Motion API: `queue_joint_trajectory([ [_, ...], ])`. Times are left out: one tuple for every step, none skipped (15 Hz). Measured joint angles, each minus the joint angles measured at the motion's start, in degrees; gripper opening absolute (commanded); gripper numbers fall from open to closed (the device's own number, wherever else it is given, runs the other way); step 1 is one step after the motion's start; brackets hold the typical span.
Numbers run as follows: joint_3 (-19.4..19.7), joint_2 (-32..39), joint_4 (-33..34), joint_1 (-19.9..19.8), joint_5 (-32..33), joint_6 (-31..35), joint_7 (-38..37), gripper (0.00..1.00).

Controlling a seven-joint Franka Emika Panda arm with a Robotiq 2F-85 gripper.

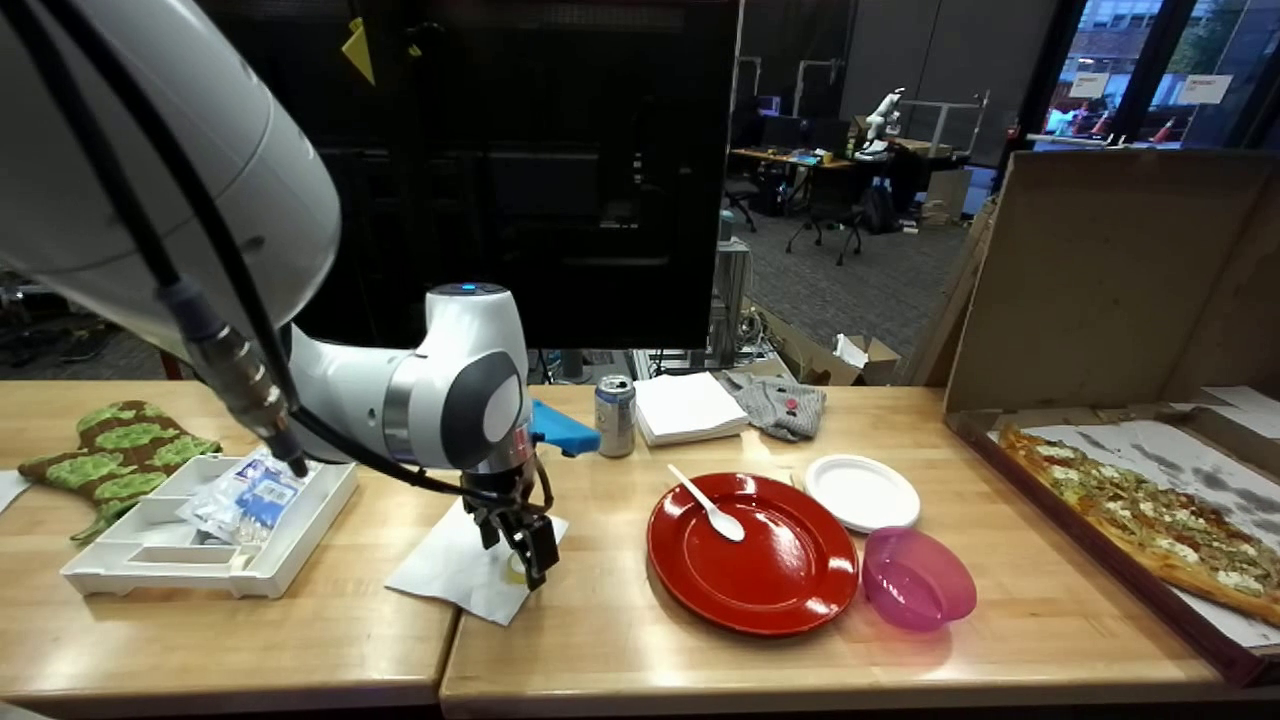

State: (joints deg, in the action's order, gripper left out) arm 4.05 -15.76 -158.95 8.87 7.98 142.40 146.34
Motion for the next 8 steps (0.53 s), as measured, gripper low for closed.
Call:
queue_joint_trajectory([
  [0.00,0.41,0.04,0.00,-0.55,0.03,0.74,0.98],
  [0.00,0.77,0.05,0.00,-1.09,0.04,1.39,0.90],
  [0.00,1.09,0.09,0.00,-1.68,0.05,2.02,0.81],
  [0.00,1.36,0.12,-0.01,-2.22,0.06,2.64,0.71],
  [0.63,1.53,0.12,0.62,-2.37,0.07,2.79,0.64],
  [1.74,1.69,0.12,1.85,-2.37,0.10,2.77,0.57],
  [2.82,1.76,0.19,3.08,-2.38,0.23,2.76,0.49],
  [3.78,1.72,0.43,4.19,-2.38,0.26,2.76,0.41],
])
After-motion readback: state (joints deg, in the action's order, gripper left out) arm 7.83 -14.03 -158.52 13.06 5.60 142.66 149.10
